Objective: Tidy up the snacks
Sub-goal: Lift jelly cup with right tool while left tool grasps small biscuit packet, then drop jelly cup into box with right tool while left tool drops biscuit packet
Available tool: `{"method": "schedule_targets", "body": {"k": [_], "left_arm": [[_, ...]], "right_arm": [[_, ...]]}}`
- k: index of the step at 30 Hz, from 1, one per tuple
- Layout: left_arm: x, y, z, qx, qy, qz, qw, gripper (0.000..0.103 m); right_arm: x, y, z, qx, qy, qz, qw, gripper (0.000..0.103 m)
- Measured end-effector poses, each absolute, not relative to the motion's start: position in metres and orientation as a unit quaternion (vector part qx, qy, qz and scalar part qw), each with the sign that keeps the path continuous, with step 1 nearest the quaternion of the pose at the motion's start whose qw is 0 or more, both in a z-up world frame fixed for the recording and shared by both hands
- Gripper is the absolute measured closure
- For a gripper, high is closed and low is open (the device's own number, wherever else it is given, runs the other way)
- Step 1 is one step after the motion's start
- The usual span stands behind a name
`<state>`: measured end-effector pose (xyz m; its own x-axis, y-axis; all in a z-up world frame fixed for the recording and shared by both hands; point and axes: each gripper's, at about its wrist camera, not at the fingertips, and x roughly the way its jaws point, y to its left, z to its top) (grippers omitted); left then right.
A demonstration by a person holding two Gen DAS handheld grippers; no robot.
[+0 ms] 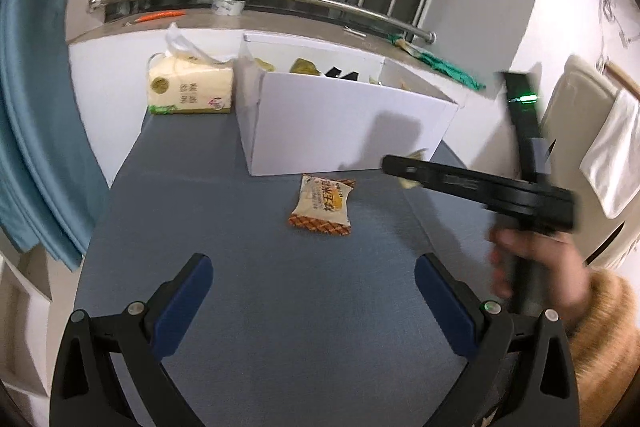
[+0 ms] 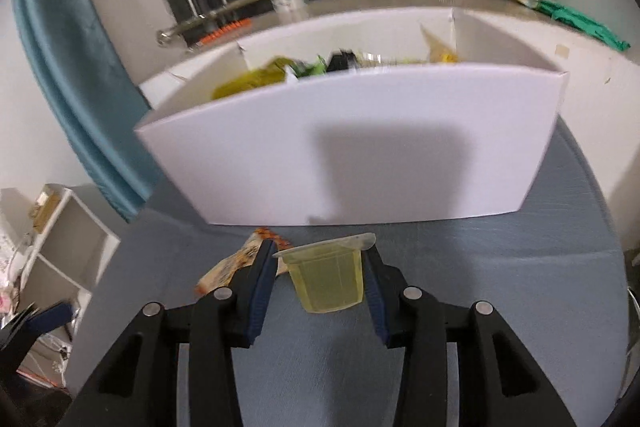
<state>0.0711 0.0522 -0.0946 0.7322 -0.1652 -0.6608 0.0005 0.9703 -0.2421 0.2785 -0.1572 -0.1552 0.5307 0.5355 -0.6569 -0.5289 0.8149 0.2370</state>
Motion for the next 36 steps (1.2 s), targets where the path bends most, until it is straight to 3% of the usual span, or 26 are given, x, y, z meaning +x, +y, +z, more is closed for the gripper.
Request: {"method": "schedule_targets", "body": {"k": [9, 18, 19, 20, 21, 29, 36], "left_arm": [[0.144, 0.025, -0.108, -0.062, 0.408, -0.061, 0.909, 0.0], [0.211, 0.015, -0.146, -0.017, 0.472, -0.023, 0.881, 0.002], [0.214, 0.014, -0.152, -0.012, 0.481, -0.022, 0.877, 0.005], [0.216, 0.014, -0.156, -0.014, 0.487, -0.027, 0.873, 0.028], [0.213, 0.011, -0.154, 0.007, 0.474, -0.022, 0.88, 0.058], [0.179, 0.015, -0.116, -0.026, 0.426, -0.067, 0.902, 0.056], [0.152, 0.033, -0.051, -0.052, 0.35, -0.078, 0.932, 0.056]], "right_arm": [[0.215, -0.214, -0.119, 0.066, 0.326, 0.341, 0.879, 0.057], [0.193, -0.261, -0.128, 0.107, 0.325, 0.311, 0.886, 0.057], [0.194, -0.265, -0.131, 0.114, 0.327, 0.31, 0.885, 0.057], [0.194, -0.269, -0.132, 0.118, 0.329, 0.308, 0.885, 0.057], [0.193, -0.272, -0.133, 0.117, 0.329, 0.303, 0.887, 0.057], [0.19, -0.279, -0.135, 0.114, 0.328, 0.3, 0.888, 0.057], [0.201, -0.269, -0.119, 0.114, 0.308, 0.296, 0.897, 0.057]]}}
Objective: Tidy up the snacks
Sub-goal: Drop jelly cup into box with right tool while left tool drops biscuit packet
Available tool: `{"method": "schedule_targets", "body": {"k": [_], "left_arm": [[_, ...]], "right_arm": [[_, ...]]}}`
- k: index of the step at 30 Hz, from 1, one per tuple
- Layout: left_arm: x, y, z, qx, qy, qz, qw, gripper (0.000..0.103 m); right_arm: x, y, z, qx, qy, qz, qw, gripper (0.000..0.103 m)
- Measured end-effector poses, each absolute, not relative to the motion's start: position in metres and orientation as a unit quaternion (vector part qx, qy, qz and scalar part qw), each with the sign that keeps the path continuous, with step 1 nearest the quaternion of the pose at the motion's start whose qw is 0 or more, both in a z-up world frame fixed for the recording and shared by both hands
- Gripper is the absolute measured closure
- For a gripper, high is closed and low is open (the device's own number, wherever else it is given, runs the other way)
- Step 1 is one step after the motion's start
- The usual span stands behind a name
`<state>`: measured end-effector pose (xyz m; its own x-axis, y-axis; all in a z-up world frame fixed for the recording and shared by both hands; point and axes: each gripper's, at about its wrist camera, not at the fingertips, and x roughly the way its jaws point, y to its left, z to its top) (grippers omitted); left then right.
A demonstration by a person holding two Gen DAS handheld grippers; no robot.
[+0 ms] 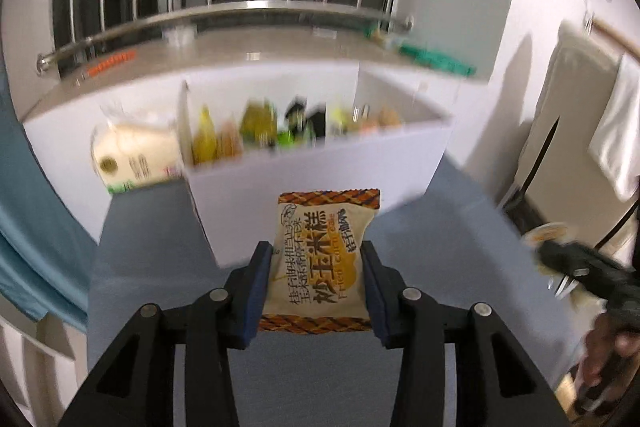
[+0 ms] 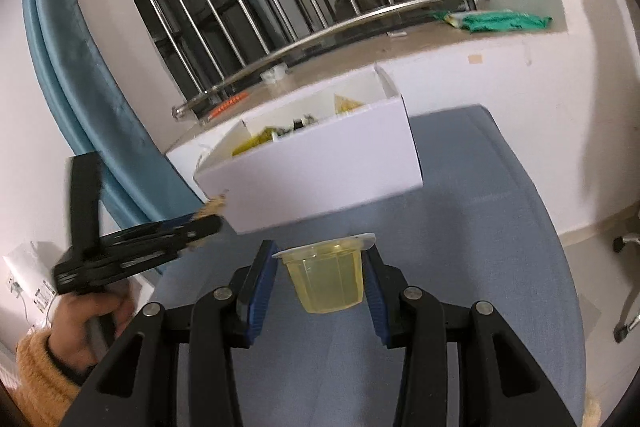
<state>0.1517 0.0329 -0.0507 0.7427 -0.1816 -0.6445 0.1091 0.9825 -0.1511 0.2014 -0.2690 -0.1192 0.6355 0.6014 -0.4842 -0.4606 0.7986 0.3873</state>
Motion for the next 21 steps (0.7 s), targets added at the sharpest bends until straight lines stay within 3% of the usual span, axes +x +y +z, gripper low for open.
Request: {"method": "schedule_targets", "body": {"k": [9, 19, 21], "left_arm": [[0.209, 0.054, 0.009, -0.068, 0.306, -0.06, 0.948, 0.056], [0.293, 0.069, 0.003, -0.066, 0.324, -0.039, 0.943, 0.055], [0.298, 0.07, 0.001, -0.064, 0.326, -0.041, 0.942, 0.049]], "right_arm": [[0.274, -0.225, -0.052, 0.099, 0.268, 0.312, 0.906, 0.057], [0.399, -0.171, -0.025, 0.05, 0.298, 0.277, 0.912, 0.057], [0.416, -0.165, -0.027, 0.036, 0.306, 0.274, 0.911, 0.057]]}}
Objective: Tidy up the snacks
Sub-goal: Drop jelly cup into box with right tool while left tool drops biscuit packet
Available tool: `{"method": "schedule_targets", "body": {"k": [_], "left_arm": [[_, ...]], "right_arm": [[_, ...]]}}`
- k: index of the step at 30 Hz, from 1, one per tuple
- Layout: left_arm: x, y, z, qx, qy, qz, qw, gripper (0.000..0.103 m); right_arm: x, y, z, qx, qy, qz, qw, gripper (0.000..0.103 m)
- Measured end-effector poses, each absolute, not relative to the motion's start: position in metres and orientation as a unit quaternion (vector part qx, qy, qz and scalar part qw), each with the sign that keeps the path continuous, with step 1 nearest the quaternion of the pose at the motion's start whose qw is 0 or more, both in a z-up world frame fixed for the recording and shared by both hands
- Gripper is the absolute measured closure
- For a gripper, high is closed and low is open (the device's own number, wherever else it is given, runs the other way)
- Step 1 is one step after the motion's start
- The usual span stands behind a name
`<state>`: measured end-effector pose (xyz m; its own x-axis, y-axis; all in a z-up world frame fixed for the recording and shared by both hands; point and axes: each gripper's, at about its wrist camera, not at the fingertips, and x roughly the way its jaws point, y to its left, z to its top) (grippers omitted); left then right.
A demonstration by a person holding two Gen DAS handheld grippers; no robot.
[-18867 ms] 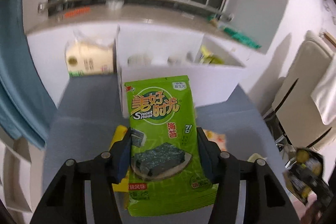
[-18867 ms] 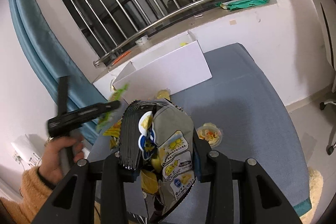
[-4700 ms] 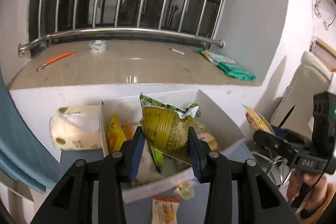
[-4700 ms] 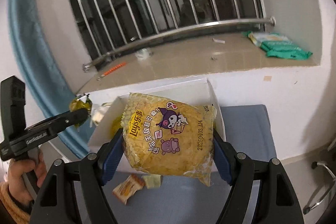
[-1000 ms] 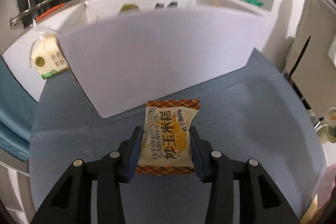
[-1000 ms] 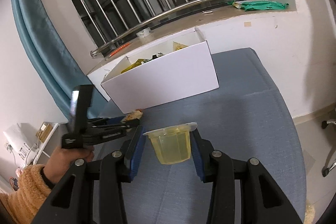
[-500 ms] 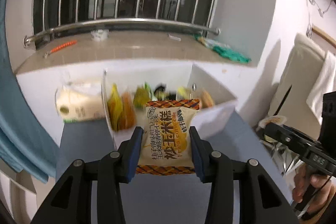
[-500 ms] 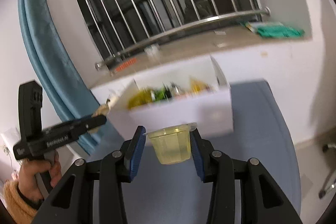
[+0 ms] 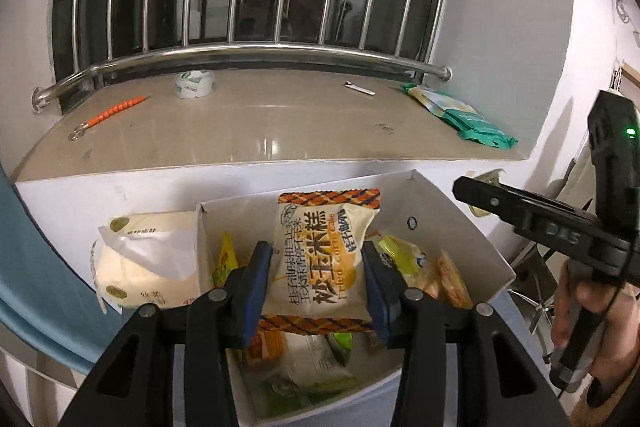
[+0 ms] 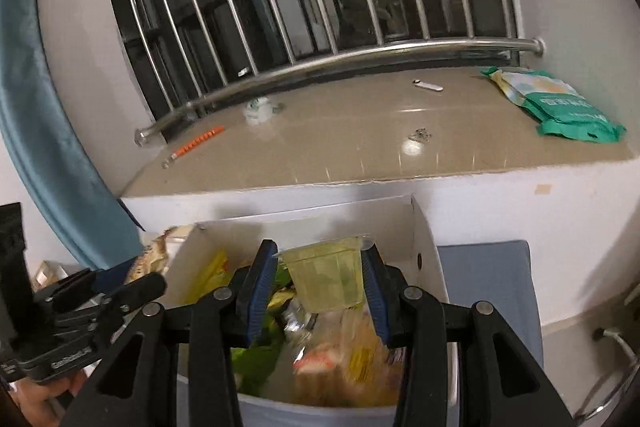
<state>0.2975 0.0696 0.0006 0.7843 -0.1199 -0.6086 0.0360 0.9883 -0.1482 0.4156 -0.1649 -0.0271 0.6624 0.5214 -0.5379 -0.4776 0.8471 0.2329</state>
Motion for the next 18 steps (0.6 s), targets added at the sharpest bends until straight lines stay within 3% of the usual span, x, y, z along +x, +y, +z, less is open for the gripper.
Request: {"method": "schedule_targets", "body": {"k": [1, 2, 3, 4, 18], "left_arm": [[0.301, 0.07, 0.0, -0.058, 0.329, -0.035, 0.942, 0.042], [0.304, 0.071, -0.002, -0.054, 0.334, -0.027, 0.941, 0.015], [0.305, 0.073, -0.003, -0.054, 0.337, -0.023, 0.94, 0.0], [0.304, 0.077, -0.004, -0.058, 0.333, -0.02, 0.941, 0.0], [0.245, 0.072, 0.013, -0.025, 0.285, -0.021, 0.958, 0.0]], "right_arm": [[0.422, -0.164, -0.03, 0.035, 0.306, 0.264, 0.914, 0.055], [0.426, -0.165, -0.032, 0.042, 0.308, 0.264, 0.913, 0.042], [0.432, -0.166, -0.036, 0.053, 0.314, 0.268, 0.91, 0.023], [0.437, -0.168, -0.041, 0.056, 0.323, 0.258, 0.909, 0.001], [0.366, -0.169, -0.035, -0.04, 0.239, 0.217, 0.946, 0.0]]}}
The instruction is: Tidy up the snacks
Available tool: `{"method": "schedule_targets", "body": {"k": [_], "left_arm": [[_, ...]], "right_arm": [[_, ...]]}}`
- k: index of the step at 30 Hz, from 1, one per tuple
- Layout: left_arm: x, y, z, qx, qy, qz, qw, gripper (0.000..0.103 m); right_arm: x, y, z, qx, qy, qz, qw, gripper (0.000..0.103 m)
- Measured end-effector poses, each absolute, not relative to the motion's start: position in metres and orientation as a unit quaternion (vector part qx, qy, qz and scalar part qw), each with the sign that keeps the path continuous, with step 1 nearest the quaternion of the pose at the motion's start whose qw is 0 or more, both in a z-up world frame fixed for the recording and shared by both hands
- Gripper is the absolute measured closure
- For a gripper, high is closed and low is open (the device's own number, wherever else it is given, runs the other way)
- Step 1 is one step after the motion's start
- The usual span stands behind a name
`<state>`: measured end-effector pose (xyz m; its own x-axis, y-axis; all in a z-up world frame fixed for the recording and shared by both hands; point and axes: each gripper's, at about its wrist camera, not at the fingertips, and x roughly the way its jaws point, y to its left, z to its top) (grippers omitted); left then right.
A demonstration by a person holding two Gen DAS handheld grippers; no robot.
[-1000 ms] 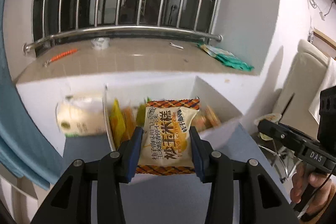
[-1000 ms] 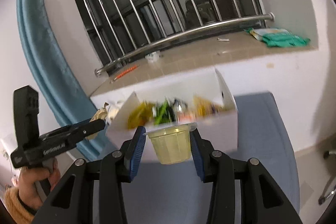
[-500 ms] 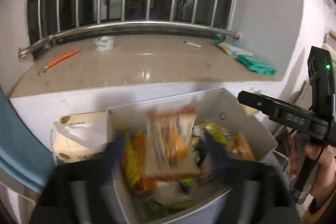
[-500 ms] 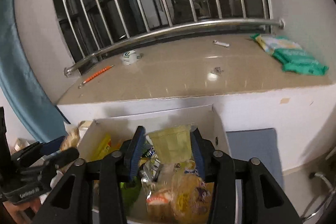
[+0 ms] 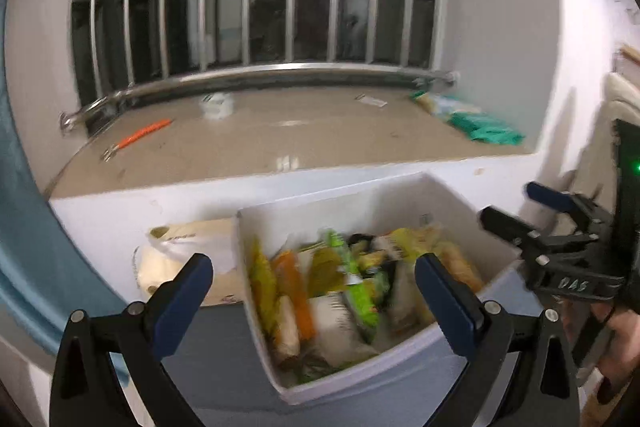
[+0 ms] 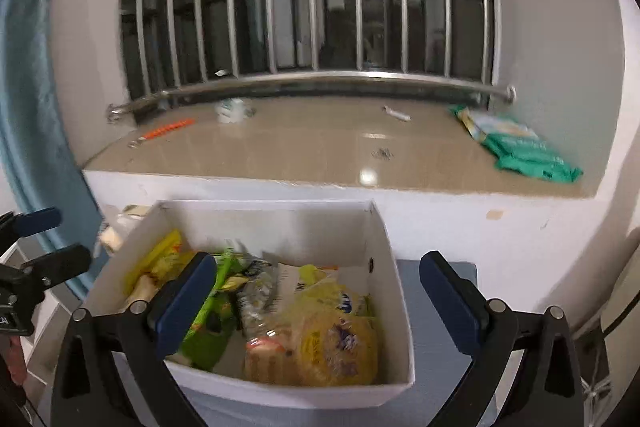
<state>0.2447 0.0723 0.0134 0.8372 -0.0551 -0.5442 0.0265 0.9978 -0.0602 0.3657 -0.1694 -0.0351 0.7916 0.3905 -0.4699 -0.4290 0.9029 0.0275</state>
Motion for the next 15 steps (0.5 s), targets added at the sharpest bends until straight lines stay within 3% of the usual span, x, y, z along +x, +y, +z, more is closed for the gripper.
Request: {"method": "schedule_targets", "body": {"k": [15], "left_arm": [[0.137, 0.053, 0.045, -0.03, 0.261, -0.036, 0.964, 0.0]], "right_arm": [[0.246, -0.204, -0.019, -0.008, 0.231, 0.266, 0.936, 0.0]]}}
